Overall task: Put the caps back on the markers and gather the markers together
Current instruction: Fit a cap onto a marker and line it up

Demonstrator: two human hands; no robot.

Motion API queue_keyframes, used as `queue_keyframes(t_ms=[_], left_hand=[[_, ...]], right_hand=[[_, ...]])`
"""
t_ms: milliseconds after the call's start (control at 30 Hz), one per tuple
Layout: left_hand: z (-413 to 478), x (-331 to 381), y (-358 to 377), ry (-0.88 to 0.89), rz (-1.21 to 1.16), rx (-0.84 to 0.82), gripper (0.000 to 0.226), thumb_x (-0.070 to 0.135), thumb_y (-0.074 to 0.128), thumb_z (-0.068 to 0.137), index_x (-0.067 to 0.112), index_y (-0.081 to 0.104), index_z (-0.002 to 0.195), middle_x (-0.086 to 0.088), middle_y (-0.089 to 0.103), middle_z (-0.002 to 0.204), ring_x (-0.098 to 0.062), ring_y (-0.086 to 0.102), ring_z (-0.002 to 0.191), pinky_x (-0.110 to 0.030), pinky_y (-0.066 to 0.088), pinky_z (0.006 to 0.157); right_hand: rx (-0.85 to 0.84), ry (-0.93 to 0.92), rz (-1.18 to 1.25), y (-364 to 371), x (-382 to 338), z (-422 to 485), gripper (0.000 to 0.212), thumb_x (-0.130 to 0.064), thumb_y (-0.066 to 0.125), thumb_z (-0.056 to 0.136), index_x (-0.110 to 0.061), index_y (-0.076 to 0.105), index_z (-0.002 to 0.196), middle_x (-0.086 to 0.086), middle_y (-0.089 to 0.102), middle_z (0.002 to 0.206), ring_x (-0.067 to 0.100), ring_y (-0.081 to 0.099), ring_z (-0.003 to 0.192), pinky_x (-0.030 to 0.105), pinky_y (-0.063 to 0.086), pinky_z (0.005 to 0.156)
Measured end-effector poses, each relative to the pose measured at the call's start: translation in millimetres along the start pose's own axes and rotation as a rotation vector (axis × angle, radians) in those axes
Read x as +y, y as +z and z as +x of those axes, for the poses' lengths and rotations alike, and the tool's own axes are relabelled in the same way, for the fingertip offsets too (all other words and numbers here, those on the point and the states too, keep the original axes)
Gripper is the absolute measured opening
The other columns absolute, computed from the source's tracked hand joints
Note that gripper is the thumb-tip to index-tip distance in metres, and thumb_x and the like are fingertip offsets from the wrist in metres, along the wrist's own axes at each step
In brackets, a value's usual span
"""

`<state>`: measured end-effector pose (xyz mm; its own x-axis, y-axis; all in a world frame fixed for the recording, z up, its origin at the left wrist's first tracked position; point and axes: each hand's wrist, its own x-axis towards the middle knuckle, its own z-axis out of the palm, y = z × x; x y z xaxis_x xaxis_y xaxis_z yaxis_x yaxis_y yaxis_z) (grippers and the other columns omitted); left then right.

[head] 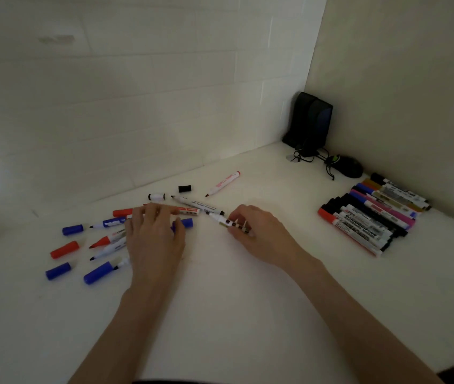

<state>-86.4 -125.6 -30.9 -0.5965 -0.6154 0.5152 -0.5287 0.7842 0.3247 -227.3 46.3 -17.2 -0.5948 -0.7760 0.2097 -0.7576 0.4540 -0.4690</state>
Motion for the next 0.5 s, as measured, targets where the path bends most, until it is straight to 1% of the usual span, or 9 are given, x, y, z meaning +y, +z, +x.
queue_keyframes(t_ms=[33,100,233,300,367,433,500], left_hand=[[0,-2,2,0.042,0.081,-0.033,0.023,0.028,0.064,0.090,0.020,0.068,0.111,-0.005,0.065,0.118,-0.030,0.050,0.117,-0.047,0.038,0.100],[1,-2,5,0.096,0.145,-0.072,0.026,0.032,0.068,0.088,0.023,0.070,0.112,-0.003,0.066,0.118,-0.031,0.047,0.119,-0.046,0.034,0.097],[4,0,6,0.151,0.127,-0.058,0.024,0.027,0.073,0.084,0.020,0.073,0.108,-0.003,0.069,0.111,-0.032,0.048,0.119,-0.045,0.035,0.093],[3,2,7,0.187,0.005,-0.014,0.021,0.025,0.072,0.086,0.020,0.072,0.106,0.000,0.070,0.109,-0.029,0.048,0.119,-0.043,0.034,0.093],[3,9,3,0.158,-0.227,-0.027,0.018,0.026,0.067,0.091,0.024,0.069,0.109,0.004,0.068,0.112,-0.023,0.051,0.117,-0.039,0.037,0.096],[4,16,-1,0.106,-0.448,-0.094,0.018,0.027,0.062,0.095,0.026,0.068,0.112,0.007,0.068,0.111,-0.014,0.057,0.106,-0.029,0.041,0.089],[1,22,-5,0.089,-0.552,-0.145,0.020,0.029,0.059,0.096,0.029,0.067,0.115,0.014,0.068,0.106,0.003,0.055,0.093,-0.015,0.037,0.079]], right_hand=[[0.016,0.014,0.019,-2,3,0,0.018,-0.035,0.058,0.097,-0.027,0.058,0.113,-0.005,0.060,0.101,0.016,0.059,0.086,0.038,0.052,0.076],[0.046,0.037,0.067,-4,8,0,0.017,-0.034,0.058,0.098,-0.027,0.059,0.113,-0.007,0.061,0.100,0.013,0.059,0.086,0.038,0.053,0.078],[0.120,0.033,0.176,-2,12,-5,0.014,-0.030,0.057,0.100,-0.027,0.059,0.112,-0.008,0.062,0.101,0.011,0.059,0.088,0.031,0.051,0.079],[0.136,0.008,0.217,-3,14,-8,0.014,-0.028,0.055,0.101,-0.028,0.058,0.115,-0.007,0.063,0.103,0.011,0.060,0.091,0.031,0.051,0.079],[0.172,-0.043,0.200,-6,17,-11,0.015,-0.026,0.054,0.102,-0.031,0.057,0.115,-0.008,0.062,0.101,0.012,0.059,0.089,0.036,0.052,0.078],[0.227,-0.107,0.164,-11,18,-14,0.017,-0.024,0.054,0.101,-0.033,0.057,0.115,-0.010,0.058,0.096,0.013,0.056,0.087,0.039,0.050,0.077],[0.288,-0.156,0.139,-14,16,-16,0.017,-0.023,0.054,0.102,-0.032,0.059,0.116,-0.010,0.056,0.096,0.014,0.053,0.089,0.038,0.049,0.078]])
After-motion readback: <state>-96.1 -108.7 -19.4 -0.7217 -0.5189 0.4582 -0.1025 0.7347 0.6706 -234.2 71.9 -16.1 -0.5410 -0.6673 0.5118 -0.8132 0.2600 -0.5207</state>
